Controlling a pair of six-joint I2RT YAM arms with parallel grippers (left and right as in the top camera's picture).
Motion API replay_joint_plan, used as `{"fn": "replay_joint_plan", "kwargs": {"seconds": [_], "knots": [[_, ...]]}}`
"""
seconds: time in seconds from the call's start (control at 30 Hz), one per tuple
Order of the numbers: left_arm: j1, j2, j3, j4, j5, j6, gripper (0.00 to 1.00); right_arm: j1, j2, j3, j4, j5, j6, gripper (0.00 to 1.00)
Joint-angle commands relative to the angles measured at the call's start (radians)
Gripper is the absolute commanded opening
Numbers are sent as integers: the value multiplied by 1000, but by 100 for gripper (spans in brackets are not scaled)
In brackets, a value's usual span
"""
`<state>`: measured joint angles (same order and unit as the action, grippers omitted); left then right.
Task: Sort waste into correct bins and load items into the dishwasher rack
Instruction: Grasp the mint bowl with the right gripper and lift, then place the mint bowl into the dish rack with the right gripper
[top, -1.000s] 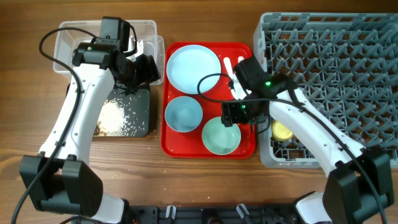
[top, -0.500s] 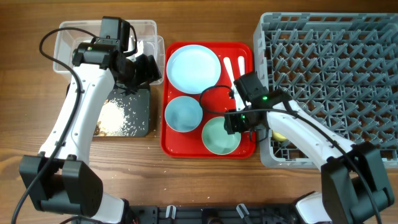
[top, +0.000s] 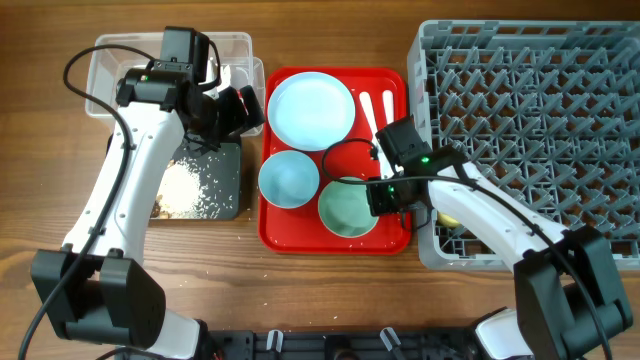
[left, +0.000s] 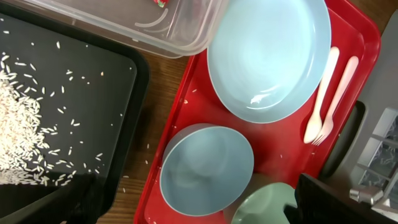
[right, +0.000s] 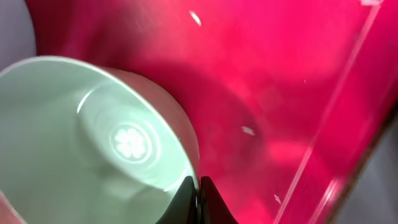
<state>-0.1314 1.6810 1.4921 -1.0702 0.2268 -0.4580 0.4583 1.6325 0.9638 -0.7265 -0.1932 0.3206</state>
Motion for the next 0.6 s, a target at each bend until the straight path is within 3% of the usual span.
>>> {"fn": "replay_joint_plan", "kwargs": {"seconds": [0.0,0.17,0.33,0.4,0.53,0.57], "knots": [[5,-16,15,0,8,1,100,-2,-61,134,-93,72,25,4],[5,-16,15,0,8,1,100,-82,-171,417,-295,452,133,4],[5,-16,15,0,8,1,100,-151,-163,438,-175,961,202,4],[5,-16,15,0,8,1,100,-160,-100,438,-90,1152,122,4],[5,-16,15,0,8,1,99,-160,17,438,132,1308,-79,4],[5,-16,15,0,8,1,100,-160,80,438,273,1402,-206,4]]}}
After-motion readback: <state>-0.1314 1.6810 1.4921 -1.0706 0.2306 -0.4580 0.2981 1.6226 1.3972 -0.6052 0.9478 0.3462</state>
